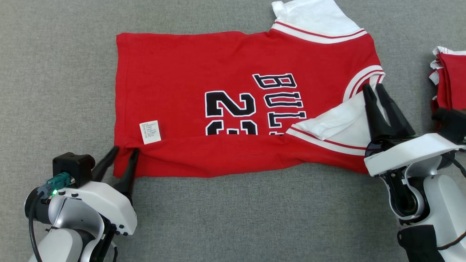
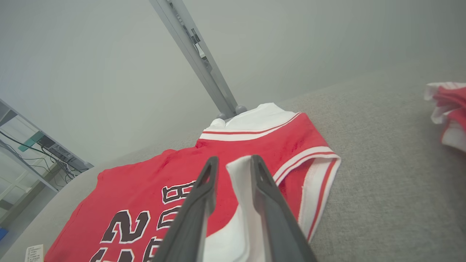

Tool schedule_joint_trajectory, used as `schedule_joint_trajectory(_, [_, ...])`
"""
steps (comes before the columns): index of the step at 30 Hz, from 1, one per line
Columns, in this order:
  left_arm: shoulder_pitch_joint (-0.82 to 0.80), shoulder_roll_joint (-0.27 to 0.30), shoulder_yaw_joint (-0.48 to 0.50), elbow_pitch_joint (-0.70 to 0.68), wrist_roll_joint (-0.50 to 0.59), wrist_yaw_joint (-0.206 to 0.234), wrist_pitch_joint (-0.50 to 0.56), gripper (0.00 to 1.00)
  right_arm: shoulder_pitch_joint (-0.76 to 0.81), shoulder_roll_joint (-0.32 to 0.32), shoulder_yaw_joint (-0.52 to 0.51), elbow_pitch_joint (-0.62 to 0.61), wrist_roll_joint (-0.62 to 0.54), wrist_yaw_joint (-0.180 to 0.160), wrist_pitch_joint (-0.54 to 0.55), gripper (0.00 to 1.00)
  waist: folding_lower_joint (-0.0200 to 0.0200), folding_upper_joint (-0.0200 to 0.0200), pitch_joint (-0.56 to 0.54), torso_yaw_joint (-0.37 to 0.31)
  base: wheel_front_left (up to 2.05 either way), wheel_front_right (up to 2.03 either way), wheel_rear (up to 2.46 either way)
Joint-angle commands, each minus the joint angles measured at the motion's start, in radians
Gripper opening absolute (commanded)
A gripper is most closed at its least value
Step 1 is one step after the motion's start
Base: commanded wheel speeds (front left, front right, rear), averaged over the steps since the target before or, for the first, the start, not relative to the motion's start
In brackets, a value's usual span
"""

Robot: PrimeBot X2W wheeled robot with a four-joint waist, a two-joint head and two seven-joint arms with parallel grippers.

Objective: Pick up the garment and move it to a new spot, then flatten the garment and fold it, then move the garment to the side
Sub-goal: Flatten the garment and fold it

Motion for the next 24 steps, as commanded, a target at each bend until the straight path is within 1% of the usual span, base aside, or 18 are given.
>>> schedule_joint_trajectory(1, [-0.019,-0.001,0.004,0.002,-0.001,-0.001,-0.012,1.0,-0.005,-0.006,-0.004,0.001,0.0,0.001,-0.02,1.0,0.0,0.0,-0.003,-0.001,0.0,0.0,0.0])
schedule_joint_trajectory(3, [-0.016,-0.01,0.011,-0.001,-0.001,0.005,-0.037,1.0,0.004,-0.004,-0.008,-0.009,0.008,0.001,-0.037,1.0,0.0,0.0,-0.007,0.0,0.0,0.0,0.0])
schedule_joint_trajectory(6, [-0.011,-0.023,0.021,-0.004,0.008,0.017,-0.086,1.0,0.027,-0.012,-0.021,-0.04,-0.012,0.001,-0.074,1.0,0.0,0.0,-0.019,0.003,0.0,0.0,0.0])
schedule_joint_trajectory(10, [-0.007,-0.051,0.048,-0.014,0.026,0.049,-0.178,1.0,0.073,-0.022,-0.043,-0.11,-0.084,0.001,-0.133,1.0,0.0,0.0,-0.046,0.01,0.0,0.0,0.0])
schedule_joint_trajectory(15, [0.0,-0.088,0.087,-0.012,0.033,0.081,-0.3,1.0,0.154,-0.018,-0.067,-0.208,-0.195,0.001,-0.163,1.0,0.0,0.0,-0.097,0.017,0.0,0.0,0.0])
schedule_joint_trajectory(17, [0.005,-0.108,0.098,-0.006,0.031,0.084,-0.353,1.0,0.188,-0.013,-0.073,-0.243,-0.231,0.001,-0.166,1.0,0.0,0.0,-0.116,0.015,0.0,0.0,0.0])
schedule_joint_trajectory(22, [0.032,-0.132,0.1,0.033,0.03,0.072,-0.437,1.0,0.271,-0.007,-0.089,-0.299,-0.329,0.001,-0.155,1.0,0.0,0.0,-0.163,0.01,0.0,0.0,0.0])
schedule_joint_trajectory(24, [0.039,-0.12,0.094,0.064,0.061,0.08,-0.456,1.0,0.301,-0.011,-0.099,-0.31,-0.373,0.001,-0.152,1.0,0.0,0.0,-0.177,0.009,0.0,0.0,0.0])
